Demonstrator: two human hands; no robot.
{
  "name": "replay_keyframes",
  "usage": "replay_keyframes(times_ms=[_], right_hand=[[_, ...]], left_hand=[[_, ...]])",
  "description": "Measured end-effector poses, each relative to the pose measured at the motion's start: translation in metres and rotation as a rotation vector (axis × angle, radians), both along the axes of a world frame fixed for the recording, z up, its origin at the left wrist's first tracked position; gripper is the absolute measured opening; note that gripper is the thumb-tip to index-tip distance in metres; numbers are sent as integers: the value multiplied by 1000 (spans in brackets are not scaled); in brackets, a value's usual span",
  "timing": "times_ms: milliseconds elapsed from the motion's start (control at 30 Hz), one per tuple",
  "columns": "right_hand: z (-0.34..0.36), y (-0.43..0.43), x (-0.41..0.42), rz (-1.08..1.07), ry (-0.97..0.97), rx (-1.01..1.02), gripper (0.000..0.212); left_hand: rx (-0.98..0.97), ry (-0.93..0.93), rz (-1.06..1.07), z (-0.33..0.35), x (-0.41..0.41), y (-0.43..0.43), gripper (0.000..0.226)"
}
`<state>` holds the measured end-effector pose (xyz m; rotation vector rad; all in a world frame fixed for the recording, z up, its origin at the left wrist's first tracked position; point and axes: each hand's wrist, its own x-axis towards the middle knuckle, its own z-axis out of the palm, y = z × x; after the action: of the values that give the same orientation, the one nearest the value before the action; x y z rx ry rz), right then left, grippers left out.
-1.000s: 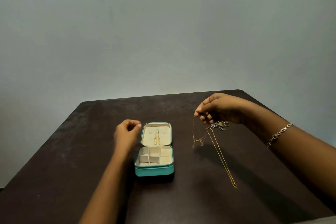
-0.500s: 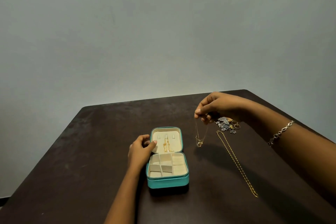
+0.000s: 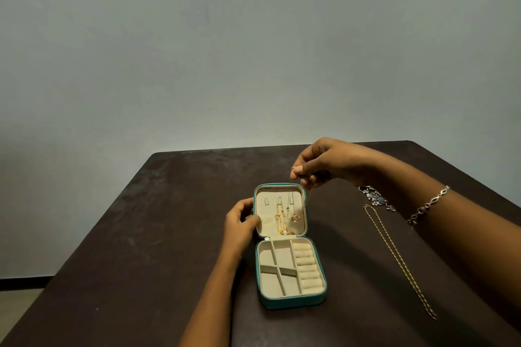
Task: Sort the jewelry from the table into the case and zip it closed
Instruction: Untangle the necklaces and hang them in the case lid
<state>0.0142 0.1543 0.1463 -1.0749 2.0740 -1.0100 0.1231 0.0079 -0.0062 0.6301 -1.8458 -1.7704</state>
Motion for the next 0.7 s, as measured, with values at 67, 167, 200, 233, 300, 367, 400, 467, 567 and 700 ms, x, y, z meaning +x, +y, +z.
replay_keyframes(times_ms=[67,167,200,233,300,367,400,467,567,700], right_hand=[[-2,-8,3,28,-11,2,18],[-6,-20,7,66,-6,17,18],[-7,-24,7,76,-1,26,18],[-9,-27,8,85,-1,36,18],[-13,-33,8,109,-23,52,18],[-16,-37,9,137,-43,72,17],[-18,-39,9,153,-47,83,17],[-22,-43,8,171,-47,103,17],[-27,-49,8,157,-5,122,18],[-37,-54,9,87,104,87,15]], left_hand=[[63,41,-39,3,2,2,31],[148,77,-64,4,3,2,20],[160,85,-64,3,2,2,19],[176,100,-68,3,3,2,18],[200,119,-77,3,3,2,21],[211,131,-87,3,3,1,23],[211,135,-93,2,3,1,23],[212,142,-103,1,3,0,24],[225,152,-109,0,2,-1,23],[244,175,-107,-3,0,-2,22]])
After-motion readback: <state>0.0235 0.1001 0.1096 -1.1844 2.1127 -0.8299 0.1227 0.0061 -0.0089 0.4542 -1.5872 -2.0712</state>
